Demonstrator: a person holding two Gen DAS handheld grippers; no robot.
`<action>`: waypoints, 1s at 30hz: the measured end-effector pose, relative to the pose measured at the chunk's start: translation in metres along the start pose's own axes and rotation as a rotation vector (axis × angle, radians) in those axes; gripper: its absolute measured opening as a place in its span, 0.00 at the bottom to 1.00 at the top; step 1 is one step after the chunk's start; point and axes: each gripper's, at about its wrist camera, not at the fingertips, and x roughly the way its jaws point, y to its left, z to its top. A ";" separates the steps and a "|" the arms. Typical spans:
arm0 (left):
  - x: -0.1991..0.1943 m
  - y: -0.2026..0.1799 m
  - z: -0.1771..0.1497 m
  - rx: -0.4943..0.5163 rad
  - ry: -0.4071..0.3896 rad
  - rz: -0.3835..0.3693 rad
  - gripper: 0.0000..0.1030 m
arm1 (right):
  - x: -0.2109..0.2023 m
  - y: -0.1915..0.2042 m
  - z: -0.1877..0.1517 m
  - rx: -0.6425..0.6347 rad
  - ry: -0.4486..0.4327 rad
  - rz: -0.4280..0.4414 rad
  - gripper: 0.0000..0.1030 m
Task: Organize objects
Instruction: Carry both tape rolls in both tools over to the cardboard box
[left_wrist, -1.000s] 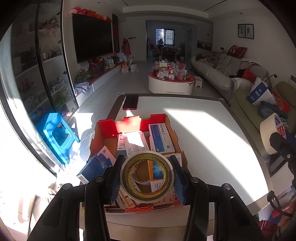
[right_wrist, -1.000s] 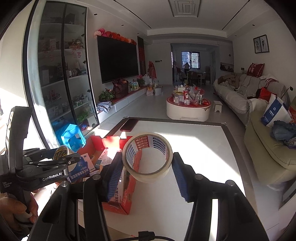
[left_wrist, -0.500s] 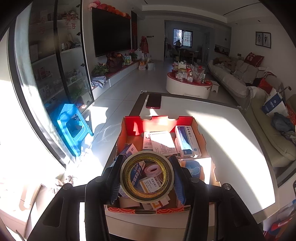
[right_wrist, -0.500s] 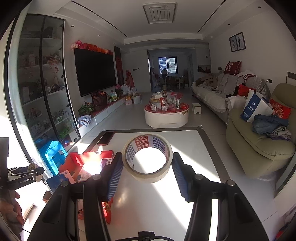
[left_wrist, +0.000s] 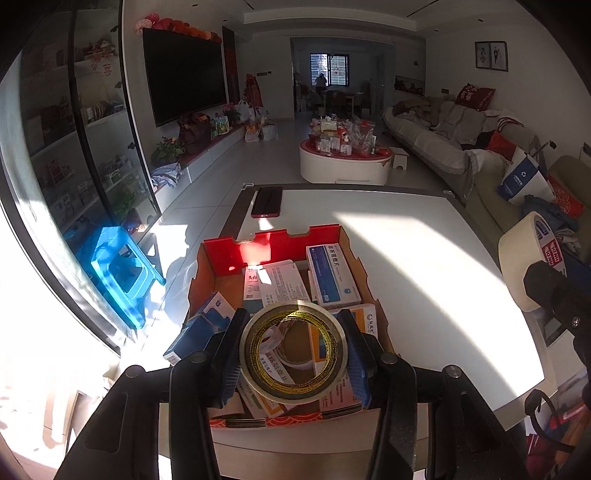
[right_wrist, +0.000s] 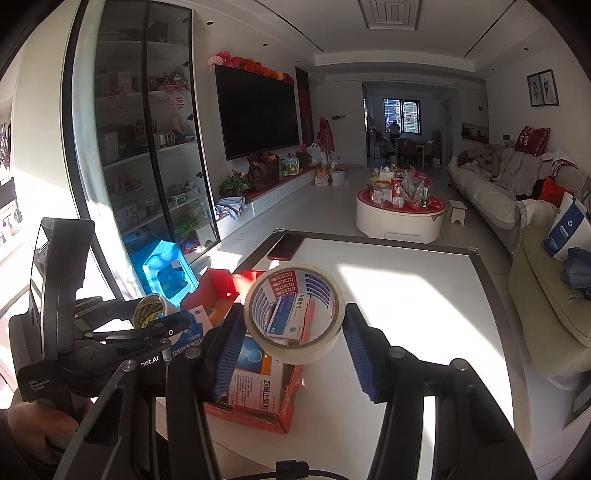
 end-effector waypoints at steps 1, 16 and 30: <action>0.001 0.002 0.000 -0.003 0.003 0.002 0.50 | 0.001 0.003 -0.002 -0.005 0.004 0.006 0.51; 0.008 0.086 0.002 -0.166 0.007 0.142 0.50 | -0.002 -0.042 0.004 0.061 -0.007 -0.128 0.51; 0.021 0.054 0.000 -0.112 0.037 0.066 0.50 | 0.028 0.010 0.021 -0.032 0.005 0.010 0.51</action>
